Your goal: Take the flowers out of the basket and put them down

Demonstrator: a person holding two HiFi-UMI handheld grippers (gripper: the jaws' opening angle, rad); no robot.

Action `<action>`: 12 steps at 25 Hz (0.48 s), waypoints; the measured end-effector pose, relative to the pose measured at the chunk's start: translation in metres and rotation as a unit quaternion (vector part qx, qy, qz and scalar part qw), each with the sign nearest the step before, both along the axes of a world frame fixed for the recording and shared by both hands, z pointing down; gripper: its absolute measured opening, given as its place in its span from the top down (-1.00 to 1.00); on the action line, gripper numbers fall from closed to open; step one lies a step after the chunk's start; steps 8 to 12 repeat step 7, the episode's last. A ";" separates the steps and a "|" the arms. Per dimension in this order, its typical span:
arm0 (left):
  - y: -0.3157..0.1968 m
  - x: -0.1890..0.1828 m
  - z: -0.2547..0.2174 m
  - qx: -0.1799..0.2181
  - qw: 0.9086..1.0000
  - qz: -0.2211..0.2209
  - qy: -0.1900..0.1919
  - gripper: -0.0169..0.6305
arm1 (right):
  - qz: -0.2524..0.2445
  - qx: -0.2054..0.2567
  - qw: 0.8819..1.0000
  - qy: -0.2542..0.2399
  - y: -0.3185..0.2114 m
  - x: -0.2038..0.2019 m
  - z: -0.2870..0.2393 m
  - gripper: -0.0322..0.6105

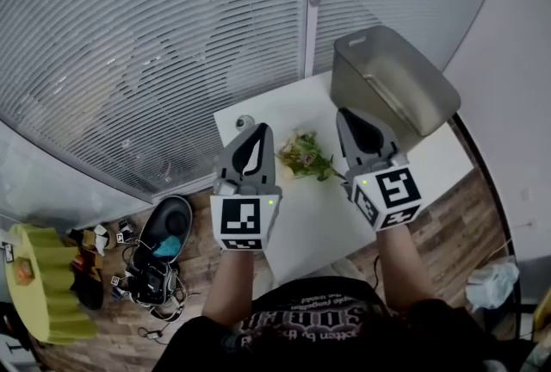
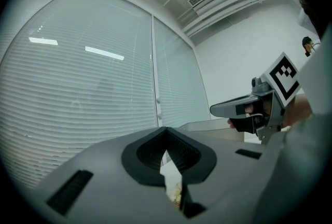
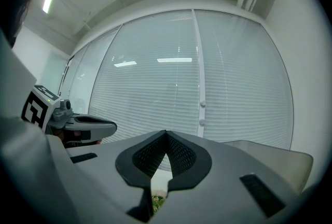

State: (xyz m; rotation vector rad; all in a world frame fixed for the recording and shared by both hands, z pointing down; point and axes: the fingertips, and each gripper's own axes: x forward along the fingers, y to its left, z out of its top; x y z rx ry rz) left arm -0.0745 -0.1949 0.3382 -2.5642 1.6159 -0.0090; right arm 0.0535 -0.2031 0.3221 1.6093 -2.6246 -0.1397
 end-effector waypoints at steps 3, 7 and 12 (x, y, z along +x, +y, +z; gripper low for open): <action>0.000 0.001 0.001 0.000 1.000 -0.001 0.000 0.95 | 0.001 0.001 1.000 -0.003 0.000 0.002 -0.001 0.82; -0.003 0.002 0.002 -0.001 1.000 -0.003 0.002 0.95 | 0.001 0.001 1.000 -0.009 -0.002 0.004 0.000 0.81; -0.003 0.002 0.002 -0.001 1.000 -0.003 0.002 0.95 | 0.001 0.001 1.000 -0.009 -0.002 0.004 0.000 0.81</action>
